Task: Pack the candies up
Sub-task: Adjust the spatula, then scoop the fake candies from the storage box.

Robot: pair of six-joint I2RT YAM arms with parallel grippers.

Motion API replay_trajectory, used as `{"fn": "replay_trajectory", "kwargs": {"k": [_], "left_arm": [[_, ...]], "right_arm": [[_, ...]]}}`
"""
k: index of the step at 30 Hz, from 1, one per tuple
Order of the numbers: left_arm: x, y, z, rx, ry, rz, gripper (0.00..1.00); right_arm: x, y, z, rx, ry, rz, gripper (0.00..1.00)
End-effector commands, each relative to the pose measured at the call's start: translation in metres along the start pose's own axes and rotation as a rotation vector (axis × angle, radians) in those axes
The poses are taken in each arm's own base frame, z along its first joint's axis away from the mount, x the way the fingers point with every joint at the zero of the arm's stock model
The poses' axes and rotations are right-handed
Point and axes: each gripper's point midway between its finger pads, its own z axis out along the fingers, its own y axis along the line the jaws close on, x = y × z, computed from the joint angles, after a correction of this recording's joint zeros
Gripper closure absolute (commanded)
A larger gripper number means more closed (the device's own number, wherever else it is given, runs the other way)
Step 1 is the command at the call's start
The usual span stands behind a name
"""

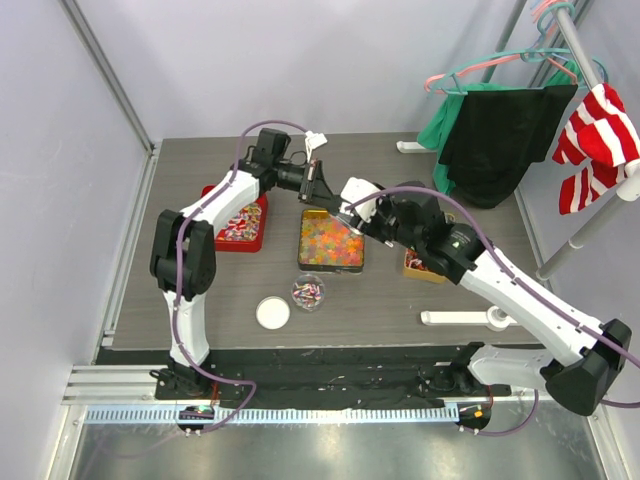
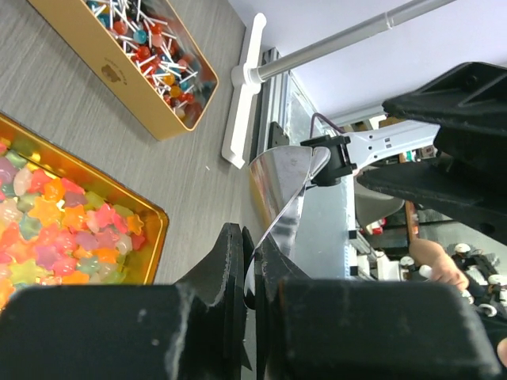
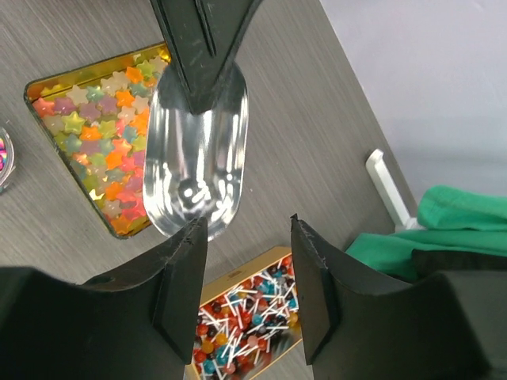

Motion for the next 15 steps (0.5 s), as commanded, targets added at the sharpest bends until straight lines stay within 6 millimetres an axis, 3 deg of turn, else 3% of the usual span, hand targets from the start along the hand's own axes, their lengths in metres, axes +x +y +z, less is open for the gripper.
{"fn": "replay_trajectory", "kwargs": {"k": [1, 8, 15], "left_arm": [[-0.014, -0.037, -0.010, 0.065, -0.028, 0.080, 1.00], [-0.017, -0.042, -0.014, 0.071, -0.038, 0.084, 1.00], [-0.016, -0.046, -0.014, 0.091, -0.041, 0.081, 1.00]], "right_arm": [[-0.006, 0.003, -0.010, -0.015, -0.075, 0.063, 0.47], [0.016, 0.030, -0.010, -0.096, -0.050, 0.055, 0.43], [0.022, 0.024, 0.002, -0.040, -0.042, 0.049, 0.49]]}}
